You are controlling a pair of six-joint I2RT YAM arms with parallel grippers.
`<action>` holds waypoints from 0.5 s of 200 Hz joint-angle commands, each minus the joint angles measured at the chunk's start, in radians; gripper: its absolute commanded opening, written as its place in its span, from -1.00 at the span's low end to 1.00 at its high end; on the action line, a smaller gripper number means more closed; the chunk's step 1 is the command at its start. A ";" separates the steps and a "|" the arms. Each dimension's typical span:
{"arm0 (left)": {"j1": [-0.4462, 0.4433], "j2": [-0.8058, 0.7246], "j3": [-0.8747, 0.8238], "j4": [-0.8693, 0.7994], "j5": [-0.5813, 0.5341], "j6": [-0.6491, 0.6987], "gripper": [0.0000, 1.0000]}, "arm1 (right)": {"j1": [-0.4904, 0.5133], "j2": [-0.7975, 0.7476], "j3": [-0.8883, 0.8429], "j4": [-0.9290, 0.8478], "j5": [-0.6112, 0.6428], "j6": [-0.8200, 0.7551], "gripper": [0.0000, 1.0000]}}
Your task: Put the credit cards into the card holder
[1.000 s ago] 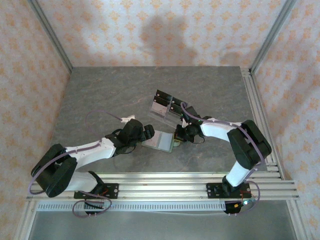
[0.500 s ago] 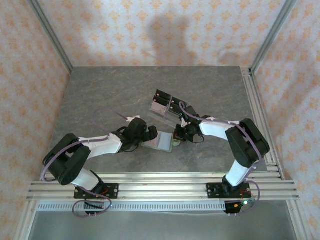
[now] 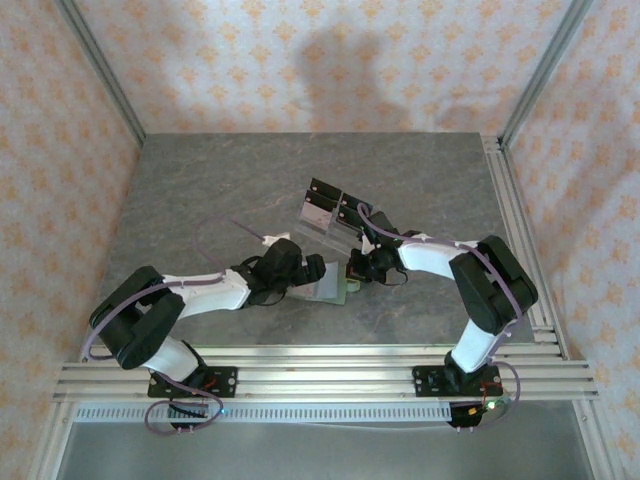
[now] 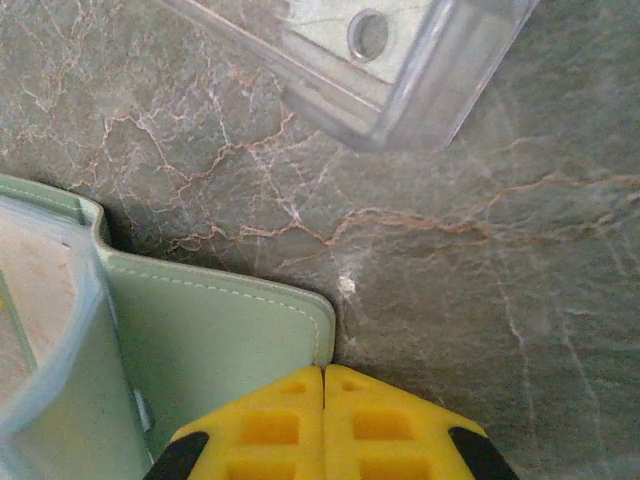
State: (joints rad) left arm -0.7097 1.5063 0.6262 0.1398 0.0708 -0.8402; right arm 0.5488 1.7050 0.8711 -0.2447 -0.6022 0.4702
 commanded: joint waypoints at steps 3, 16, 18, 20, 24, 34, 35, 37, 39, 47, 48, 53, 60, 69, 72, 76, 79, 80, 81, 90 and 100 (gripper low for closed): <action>-0.027 -0.020 0.016 0.041 -0.001 -0.026 1.00 | 0.006 0.036 0.009 -0.002 -0.007 -0.011 -1.00; -0.031 -0.036 0.013 0.045 -0.001 -0.029 1.00 | 0.005 0.040 0.009 0.001 -0.008 -0.011 -1.00; -0.032 -0.039 0.012 0.046 -0.001 -0.030 1.00 | 0.005 0.039 0.009 0.001 -0.008 -0.011 -1.00; -0.033 -0.042 0.012 0.046 0.000 -0.030 1.00 | 0.005 0.041 0.009 0.001 -0.008 -0.011 -1.00; -0.035 -0.047 0.013 0.049 0.001 -0.030 1.00 | 0.006 0.042 0.009 0.000 -0.008 -0.012 -1.00; -0.043 -0.063 0.016 0.049 -0.001 -0.031 1.00 | 0.005 0.045 0.009 0.001 -0.010 -0.012 -1.00; -0.044 -0.065 0.016 0.049 -0.001 -0.031 1.00 | 0.005 0.044 0.009 0.002 -0.010 -0.012 -1.00; -0.045 -0.067 0.019 0.049 -0.002 -0.031 1.00 | 0.006 0.045 0.009 0.002 -0.010 -0.012 -1.00; -0.047 -0.070 0.020 0.049 -0.002 -0.031 1.00 | 0.005 0.044 0.009 0.003 -0.010 -0.012 -1.00; -0.053 -0.081 0.025 0.051 -0.003 -0.031 1.00 | 0.006 0.044 0.011 0.003 -0.008 -0.012 -1.00; -0.054 -0.082 0.025 0.052 -0.004 -0.033 1.00 | 0.006 0.044 0.011 0.004 -0.008 -0.012 -1.00; -0.058 -0.086 0.029 0.052 -0.004 -0.034 1.00 | 0.006 0.045 0.012 0.002 -0.008 -0.012 -1.00; -0.063 -0.090 0.036 0.051 -0.006 -0.033 1.00 | 0.005 0.047 0.014 0.003 -0.009 -0.012 -1.00; -0.070 -0.090 0.045 0.050 -0.006 -0.035 1.00 | 0.006 0.047 0.015 0.002 -0.009 -0.012 -1.00; -0.072 -0.089 0.048 0.050 -0.005 -0.034 1.00 | 0.007 0.047 0.016 0.002 -0.009 -0.012 -1.00; -0.075 -0.086 0.052 0.052 -0.003 -0.035 1.00 | 0.005 0.048 0.016 0.002 -0.009 -0.013 -1.00; -0.078 -0.082 0.055 0.052 -0.003 -0.036 1.00 | 0.005 0.049 0.017 0.003 -0.010 -0.012 -1.00; -0.077 -0.081 0.056 0.053 -0.003 -0.037 1.00 | 0.005 0.049 0.017 0.002 -0.010 -0.012 -1.00; -0.079 -0.080 0.057 0.054 -0.003 -0.036 1.00 | 0.006 0.050 0.018 0.002 -0.009 -0.012 -1.00; -0.085 -0.067 0.065 0.061 0.002 -0.041 1.00 | 0.006 0.051 0.020 0.001 -0.010 -0.013 -1.00; -0.095 -0.049 0.071 0.073 0.003 -0.048 1.00 | 0.006 0.053 0.023 0.000 -0.011 -0.014 -1.00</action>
State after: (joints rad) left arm -0.7788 1.4342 0.6567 0.1490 0.0669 -0.8658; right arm 0.5484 1.7157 0.8803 -0.2459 -0.6075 0.4698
